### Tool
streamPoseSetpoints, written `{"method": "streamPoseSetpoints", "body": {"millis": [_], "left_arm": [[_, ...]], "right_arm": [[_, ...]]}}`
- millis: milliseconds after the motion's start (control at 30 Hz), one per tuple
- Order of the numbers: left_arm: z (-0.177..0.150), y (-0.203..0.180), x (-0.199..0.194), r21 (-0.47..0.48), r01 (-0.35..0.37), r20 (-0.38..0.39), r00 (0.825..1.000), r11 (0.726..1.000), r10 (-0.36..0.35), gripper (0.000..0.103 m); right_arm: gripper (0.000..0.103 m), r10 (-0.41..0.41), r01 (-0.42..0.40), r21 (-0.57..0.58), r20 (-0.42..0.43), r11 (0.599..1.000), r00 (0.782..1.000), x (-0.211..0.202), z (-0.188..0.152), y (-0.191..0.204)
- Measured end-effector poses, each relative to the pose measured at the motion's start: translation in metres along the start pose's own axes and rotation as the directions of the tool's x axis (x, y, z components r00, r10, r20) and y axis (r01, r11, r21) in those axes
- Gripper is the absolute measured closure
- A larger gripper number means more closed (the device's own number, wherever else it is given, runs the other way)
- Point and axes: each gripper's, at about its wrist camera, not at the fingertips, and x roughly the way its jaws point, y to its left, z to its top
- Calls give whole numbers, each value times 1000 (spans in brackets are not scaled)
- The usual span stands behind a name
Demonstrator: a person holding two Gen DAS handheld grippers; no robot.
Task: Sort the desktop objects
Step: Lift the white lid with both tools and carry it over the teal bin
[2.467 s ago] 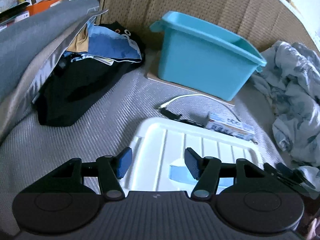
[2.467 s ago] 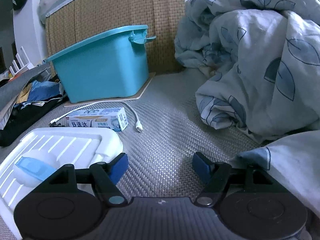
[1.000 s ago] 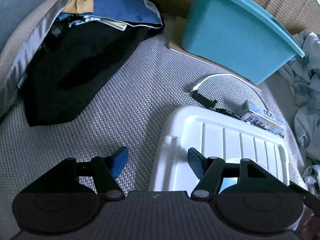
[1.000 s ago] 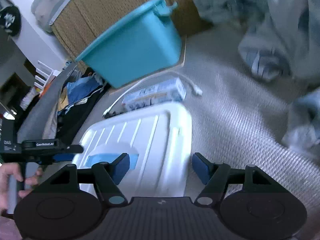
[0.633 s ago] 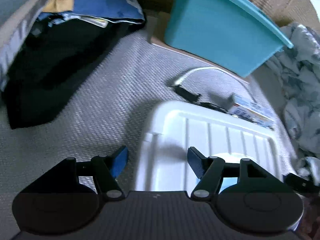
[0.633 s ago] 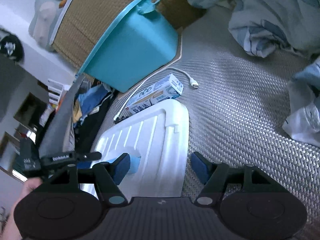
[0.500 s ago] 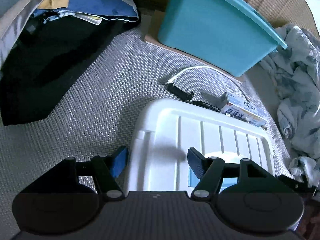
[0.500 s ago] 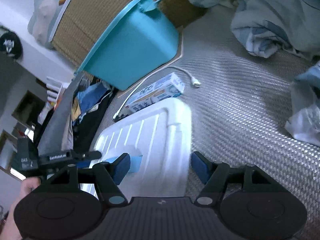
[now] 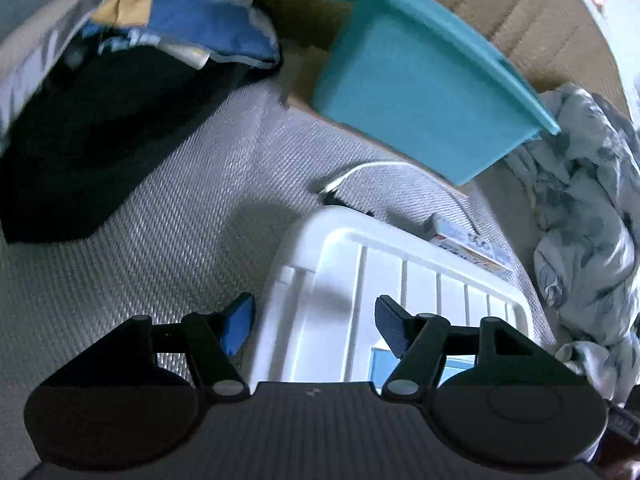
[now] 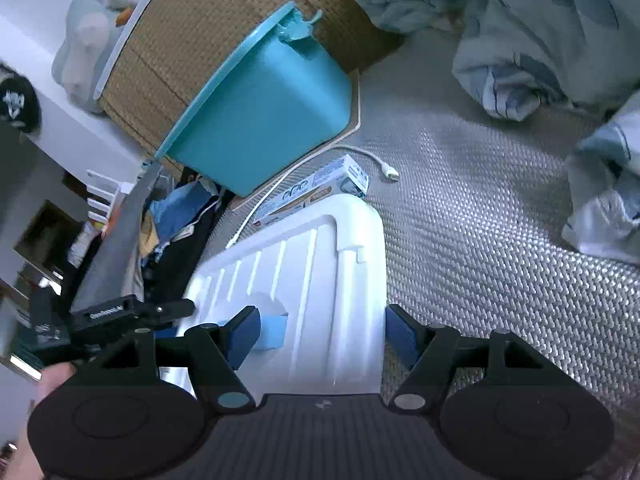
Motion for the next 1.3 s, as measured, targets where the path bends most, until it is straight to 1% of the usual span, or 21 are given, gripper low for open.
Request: {"method": "streamPoseSetpoints", "body": {"millis": [67,133,233,333,467,533,700,967,1067,1300], "left_arm": [[-2,-3,-10,13,3,44,999,1000,-4,35],[-3,-6,-20,22,8,88,996,1000,-9,35],[-3,-7,-33,19,36,145,989,999,-38,35],[-3,-9,-38,32,47,176,983,998,-52,35],[-4,-21,-42,109,-1,227,974,994,-24,33],[-4,-25,-46,126,-4,254,967,992,-28,34],[-3,-26,-49,127,-2,273,961,992,-33,34],[5,-32,-60,140,-3,327,944,990,-43,33],[15,-37,-62,160,-7,336,941,987,-48,33],[43,-44,-59,165,-39,349,937,985,-22,33]], "right_arm": [[30,-10,11,-29,19,1000,1000,-3,-2,6],[30,-1,3,-47,46,999,999,-7,-3,10],[30,24,-20,-56,78,998,997,-10,-2,13],[30,43,-38,-58,93,998,995,-12,-1,14],[30,35,-24,-91,127,996,991,-17,-2,22],[30,37,-19,-114,153,993,988,-20,-2,28],[30,22,2,-134,175,991,984,-19,4,33],[30,49,-17,-140,233,990,971,-29,19,45],[29,52,-16,-153,236,988,970,-27,31,50],[28,54,1,-212,253,977,966,-17,58,66]]}}
